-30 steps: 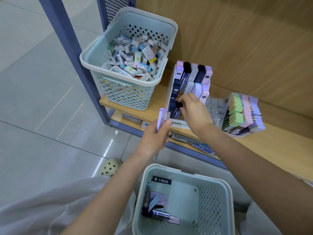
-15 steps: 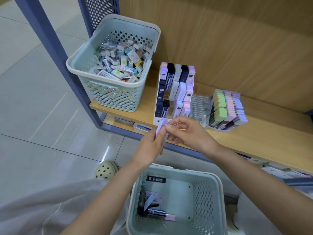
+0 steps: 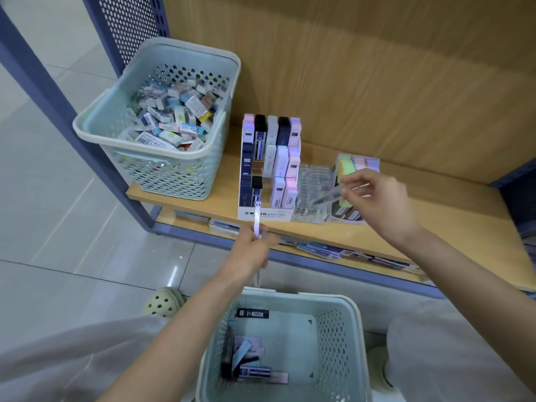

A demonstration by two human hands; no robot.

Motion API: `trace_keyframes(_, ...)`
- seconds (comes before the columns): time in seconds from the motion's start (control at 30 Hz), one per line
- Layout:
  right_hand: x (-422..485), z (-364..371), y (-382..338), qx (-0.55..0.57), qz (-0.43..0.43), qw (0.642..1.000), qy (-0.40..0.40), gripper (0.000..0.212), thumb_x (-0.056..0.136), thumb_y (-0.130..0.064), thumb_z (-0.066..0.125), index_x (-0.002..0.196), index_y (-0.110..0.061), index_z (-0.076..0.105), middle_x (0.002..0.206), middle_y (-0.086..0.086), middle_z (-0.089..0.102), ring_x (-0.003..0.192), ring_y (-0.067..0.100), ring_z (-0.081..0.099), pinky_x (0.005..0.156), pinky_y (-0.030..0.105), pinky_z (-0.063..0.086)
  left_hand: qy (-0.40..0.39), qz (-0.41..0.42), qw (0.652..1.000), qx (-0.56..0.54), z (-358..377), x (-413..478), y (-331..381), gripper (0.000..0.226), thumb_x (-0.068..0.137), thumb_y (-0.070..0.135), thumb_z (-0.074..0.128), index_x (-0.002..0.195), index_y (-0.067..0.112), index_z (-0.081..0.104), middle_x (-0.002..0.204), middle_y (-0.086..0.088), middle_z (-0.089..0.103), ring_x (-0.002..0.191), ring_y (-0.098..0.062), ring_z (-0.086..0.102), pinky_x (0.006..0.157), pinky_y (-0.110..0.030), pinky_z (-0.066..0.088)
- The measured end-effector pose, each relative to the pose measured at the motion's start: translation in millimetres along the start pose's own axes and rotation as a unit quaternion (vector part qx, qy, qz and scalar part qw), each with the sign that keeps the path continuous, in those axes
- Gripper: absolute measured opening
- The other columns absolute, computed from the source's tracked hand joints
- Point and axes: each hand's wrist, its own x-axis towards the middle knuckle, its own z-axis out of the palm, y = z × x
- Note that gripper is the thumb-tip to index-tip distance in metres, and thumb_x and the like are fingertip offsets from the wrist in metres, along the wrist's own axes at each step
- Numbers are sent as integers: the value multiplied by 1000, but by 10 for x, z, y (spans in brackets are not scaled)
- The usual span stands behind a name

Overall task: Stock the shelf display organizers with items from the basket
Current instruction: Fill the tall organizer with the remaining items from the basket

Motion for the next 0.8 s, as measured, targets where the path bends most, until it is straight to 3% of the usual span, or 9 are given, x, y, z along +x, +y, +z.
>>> trace_keyframes(0.07, 129, -15, 97, -53, -22, 998, 17, 9, 86, -10, 65, 95, -11, 66, 86, -2, 65, 75, 11, 62, 71, 10, 46, -4, -4, 1000, 15, 28, 25, -8, 13, 96, 12, 44, 107, 15, 39, 74, -5, 43, 67, -14, 42, 63, -25, 39)
trace_keyframes(0.2, 331, 86, 242, -144, -61, 988, -17, 14, 88, -12, 63, 101, -12, 66, 90, -2, 65, 88, 15, 63, 84, 32, 50, 16, 35, 999, 19, 86, 27, 2, 8, 100, 11, 35, 108, 10, 38, 74, -5, 42, 65, -11, 40, 46, -4, 36)
trace_keyframes(0.33, 480, 186, 324, -189, -56, 979, -44, 17, 90, -11, 58, 106, -11, 65, 103, 4, 68, 96, 20, 62, 81, 34, 51, 12, 50, 998, -34, 127, 62, 37, 15, 100, 13, 38, 111, 10, 48, 74, -1, 53, 66, -11, 54, 72, -20, 50)
trace_keyframes(0.47, 551, 257, 371, -207, -60, 975, -52, 17, 91, -9, 57, 106, -9, 64, 105, 8, 67, 97, 23, 61, 77, 31, 47, -19, 76, 994, -70, 166, 64, 99, 18, 100, 13, 40, 112, 10, 52, 87, -3, 63, 63, -9, 62, 65, -22, 57)
trace_keyframes(0.6, 571, 327, 431, -273, -76, 956, -81, 17, 90, -11, 58, 105, -12, 67, 108, 8, 64, 102, 25, 56, 79, 35, 47, -16, 87, 993, -72, 186, 65, 116, 16, 100, 14, 41, 107, 9, 55, 85, -5, 66, 60, -11, 63, 61, -26, 58)
trace_keyframes(0.7, 570, 375, 425, -320, -82, 941, -70, 20, 92, -17, 56, 108, -20, 67, 106, 10, 63, 101, 27, 55, 83, 33, 41, -12, 91, 994, -63, 195, 66, 116, 13, 100, 18, 41, 100, 21, 54, 79, -4, 64, 57, -12, 61, 62, -30, 58)
trace_keyframes(0.8, 558, 469, 456, -396, -120, 907, -79, 22, 91, -9, 54, 108, -19, 65, 101, 6, 65, 102, 24, 51, 84, 29, 34, -6, 93, 994, -50, 209, 66, 120, 13, 100, 20, 41, 101, 24, 53, 76, -2, 63, 55, -12, 58, 57, -26, 55)
